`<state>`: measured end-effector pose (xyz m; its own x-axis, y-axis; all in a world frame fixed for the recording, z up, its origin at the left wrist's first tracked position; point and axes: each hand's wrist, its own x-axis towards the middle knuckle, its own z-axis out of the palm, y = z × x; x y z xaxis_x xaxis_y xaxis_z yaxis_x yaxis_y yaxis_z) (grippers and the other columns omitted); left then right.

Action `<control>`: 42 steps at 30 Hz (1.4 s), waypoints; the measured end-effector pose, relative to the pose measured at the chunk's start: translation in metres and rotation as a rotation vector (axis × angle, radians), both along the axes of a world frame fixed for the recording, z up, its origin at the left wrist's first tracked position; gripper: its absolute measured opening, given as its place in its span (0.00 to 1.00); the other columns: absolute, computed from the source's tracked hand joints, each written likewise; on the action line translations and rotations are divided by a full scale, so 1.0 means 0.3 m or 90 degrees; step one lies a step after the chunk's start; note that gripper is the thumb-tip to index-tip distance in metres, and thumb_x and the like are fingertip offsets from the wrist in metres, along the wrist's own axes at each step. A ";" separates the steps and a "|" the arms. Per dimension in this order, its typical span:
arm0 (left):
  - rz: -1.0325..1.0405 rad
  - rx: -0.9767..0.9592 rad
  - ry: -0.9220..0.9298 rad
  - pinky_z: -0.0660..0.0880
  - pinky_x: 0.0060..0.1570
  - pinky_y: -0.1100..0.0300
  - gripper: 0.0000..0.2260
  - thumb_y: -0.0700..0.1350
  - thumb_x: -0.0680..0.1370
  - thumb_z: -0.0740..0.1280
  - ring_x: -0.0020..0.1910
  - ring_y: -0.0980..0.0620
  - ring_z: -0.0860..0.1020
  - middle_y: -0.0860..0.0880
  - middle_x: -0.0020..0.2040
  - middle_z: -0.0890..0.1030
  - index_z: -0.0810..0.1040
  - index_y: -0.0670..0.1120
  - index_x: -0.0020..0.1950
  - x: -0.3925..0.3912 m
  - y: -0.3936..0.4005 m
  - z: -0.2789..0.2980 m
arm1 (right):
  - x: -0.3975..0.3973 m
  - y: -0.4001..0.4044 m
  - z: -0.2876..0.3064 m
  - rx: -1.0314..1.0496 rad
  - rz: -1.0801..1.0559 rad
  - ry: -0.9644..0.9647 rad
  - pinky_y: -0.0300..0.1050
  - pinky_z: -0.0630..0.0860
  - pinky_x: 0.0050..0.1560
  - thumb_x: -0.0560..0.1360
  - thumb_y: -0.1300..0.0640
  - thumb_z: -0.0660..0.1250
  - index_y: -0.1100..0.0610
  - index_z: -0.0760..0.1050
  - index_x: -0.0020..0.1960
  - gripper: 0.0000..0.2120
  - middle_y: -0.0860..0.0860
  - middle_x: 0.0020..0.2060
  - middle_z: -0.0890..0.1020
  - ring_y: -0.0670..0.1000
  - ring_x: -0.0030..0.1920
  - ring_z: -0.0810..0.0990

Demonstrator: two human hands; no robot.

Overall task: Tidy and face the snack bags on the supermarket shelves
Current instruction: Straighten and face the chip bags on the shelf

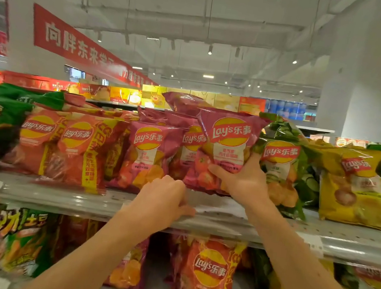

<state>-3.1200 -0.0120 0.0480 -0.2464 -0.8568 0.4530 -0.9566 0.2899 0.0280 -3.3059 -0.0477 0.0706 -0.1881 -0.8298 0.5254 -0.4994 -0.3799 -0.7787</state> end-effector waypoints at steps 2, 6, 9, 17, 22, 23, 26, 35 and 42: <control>0.028 -0.010 0.025 0.79 0.36 0.54 0.19 0.62 0.74 0.72 0.34 0.50 0.78 0.51 0.33 0.80 0.81 0.46 0.37 0.004 0.000 -0.001 | 0.027 -0.041 -0.010 0.043 0.005 -0.016 0.58 0.78 0.62 0.64 0.38 0.81 0.56 0.62 0.71 0.46 0.52 0.62 0.79 0.58 0.63 0.79; 0.045 -0.022 0.053 0.74 0.34 0.59 0.17 0.62 0.73 0.72 0.35 0.54 0.78 0.53 0.35 0.80 0.82 0.49 0.39 0.000 -0.010 -0.005 | 0.054 -0.099 -0.044 0.108 0.027 -0.041 0.52 0.77 0.57 0.63 0.39 0.82 0.55 0.62 0.69 0.45 0.49 0.56 0.78 0.55 0.58 0.78; 0.041 -0.012 0.068 0.73 0.35 0.60 0.16 0.62 0.73 0.72 0.36 0.55 0.78 0.54 0.36 0.80 0.84 0.50 0.42 0.001 -0.016 -0.009 | 0.065 -0.122 -0.062 0.145 0.043 -0.027 0.50 0.76 0.57 0.64 0.40 0.82 0.55 0.61 0.70 0.46 0.47 0.54 0.76 0.51 0.54 0.74; 0.020 -0.016 0.093 0.79 0.41 0.58 0.15 0.62 0.73 0.72 0.37 0.55 0.79 0.54 0.37 0.82 0.85 0.50 0.43 0.006 -0.012 -0.018 | 0.038 -0.134 -0.047 0.231 0.084 0.061 0.49 0.75 0.63 0.66 0.41 0.81 0.58 0.55 0.76 0.52 0.51 0.62 0.76 0.54 0.64 0.76; 0.009 -0.032 0.120 0.80 0.40 0.57 0.18 0.66 0.73 0.69 0.36 0.57 0.78 0.56 0.36 0.80 0.83 0.52 0.41 -0.009 -0.017 -0.033 | -0.006 -0.103 -0.042 0.238 0.078 0.149 0.49 0.77 0.62 0.62 0.29 0.77 0.57 0.59 0.76 0.55 0.51 0.66 0.75 0.53 0.64 0.77; 0.008 -0.040 0.135 0.80 0.41 0.56 0.19 0.67 0.74 0.68 0.36 0.57 0.78 0.56 0.35 0.80 0.81 0.52 0.39 -0.020 -0.015 -0.038 | -0.022 -0.089 -0.040 0.237 0.075 0.167 0.48 0.77 0.60 0.61 0.26 0.75 0.56 0.60 0.77 0.56 0.51 0.68 0.75 0.53 0.64 0.76; 0.011 -0.104 0.157 0.79 0.39 0.57 0.18 0.68 0.75 0.65 0.36 0.58 0.77 0.58 0.35 0.78 0.76 0.55 0.38 -0.095 -0.002 -0.052 | -0.088 -0.038 -0.033 0.206 0.081 0.190 0.46 0.74 0.61 0.61 0.21 0.69 0.52 0.61 0.79 0.56 0.50 0.74 0.72 0.50 0.66 0.74; -0.179 -0.173 0.346 0.78 0.42 0.56 0.10 0.57 0.77 0.69 0.37 0.60 0.77 0.58 0.37 0.80 0.81 0.52 0.42 -0.569 -0.006 -0.047 | -0.551 0.142 -0.020 0.030 0.036 0.081 0.47 0.82 0.55 0.76 0.39 0.69 0.49 0.82 0.62 0.20 0.44 0.47 0.87 0.43 0.49 0.85; -0.151 -0.104 0.443 0.77 0.54 0.55 0.22 0.58 0.76 0.71 0.54 0.51 0.78 0.50 0.56 0.79 0.75 0.47 0.65 -1.067 -0.062 -0.041 | -1.122 0.188 -0.030 0.036 -0.080 0.071 0.38 0.76 0.42 0.77 0.42 0.70 0.50 0.83 0.56 0.14 0.46 0.45 0.86 0.46 0.48 0.84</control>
<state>-3.4400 -0.0306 0.0358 -0.0268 -0.7252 0.6881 -0.6444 0.5387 0.5427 -3.6426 0.0088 0.0614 -0.2359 -0.8319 0.5022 -0.6247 -0.2660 -0.7341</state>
